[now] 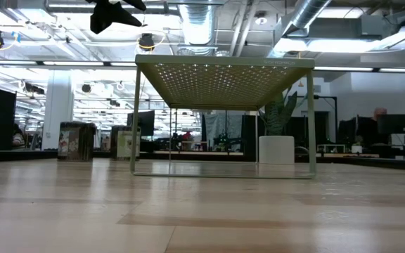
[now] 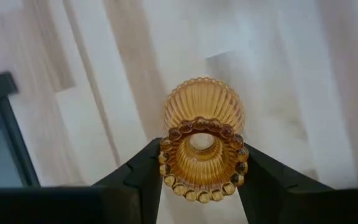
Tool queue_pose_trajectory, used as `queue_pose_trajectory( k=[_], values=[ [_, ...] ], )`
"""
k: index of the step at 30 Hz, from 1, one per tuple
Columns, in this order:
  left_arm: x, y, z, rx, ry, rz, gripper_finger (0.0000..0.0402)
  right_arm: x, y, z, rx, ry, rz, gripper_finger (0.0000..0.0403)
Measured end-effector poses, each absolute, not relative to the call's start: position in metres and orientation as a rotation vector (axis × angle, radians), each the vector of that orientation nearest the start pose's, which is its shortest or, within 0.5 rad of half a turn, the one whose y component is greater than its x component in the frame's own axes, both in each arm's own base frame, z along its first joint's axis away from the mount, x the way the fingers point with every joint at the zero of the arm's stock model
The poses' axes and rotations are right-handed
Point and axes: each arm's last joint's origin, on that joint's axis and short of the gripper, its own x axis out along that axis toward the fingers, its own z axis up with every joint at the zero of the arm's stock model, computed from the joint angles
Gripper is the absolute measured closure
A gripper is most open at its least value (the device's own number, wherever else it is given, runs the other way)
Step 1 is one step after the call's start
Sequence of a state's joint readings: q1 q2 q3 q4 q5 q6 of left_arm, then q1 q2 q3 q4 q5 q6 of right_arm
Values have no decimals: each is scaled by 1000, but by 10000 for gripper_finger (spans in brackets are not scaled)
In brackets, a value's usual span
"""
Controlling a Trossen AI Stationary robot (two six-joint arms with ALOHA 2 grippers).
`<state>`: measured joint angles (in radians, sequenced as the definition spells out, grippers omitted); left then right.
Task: Stock candles and holders on shelf
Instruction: Put the yellow candle holder on the shelf aligned with the other candle holders
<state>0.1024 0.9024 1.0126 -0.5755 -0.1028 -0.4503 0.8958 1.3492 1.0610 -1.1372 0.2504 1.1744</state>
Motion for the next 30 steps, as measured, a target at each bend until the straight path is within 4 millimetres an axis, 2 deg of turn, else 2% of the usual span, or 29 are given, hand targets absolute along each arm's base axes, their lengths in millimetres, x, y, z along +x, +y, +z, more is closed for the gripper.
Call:
queue_pose_trajectory(
  k=[6, 13, 24, 30],
  values=[
    [178, 21, 354, -444, 416, 288, 224, 143, 126, 284, 276, 1216, -270, 248],
    [175, 20, 355, -447, 413, 273, 224, 152, 73, 306, 274, 1128, -313, 248],
    [155, 18, 366, -450, 337, 266, 224, 185, 5, 353, 102, 1015, -369, 247],
    [151, 18, 369, -450, 319, 266, 224, 221, -26, 370, 31, 977, -325, 247]
  ],
)
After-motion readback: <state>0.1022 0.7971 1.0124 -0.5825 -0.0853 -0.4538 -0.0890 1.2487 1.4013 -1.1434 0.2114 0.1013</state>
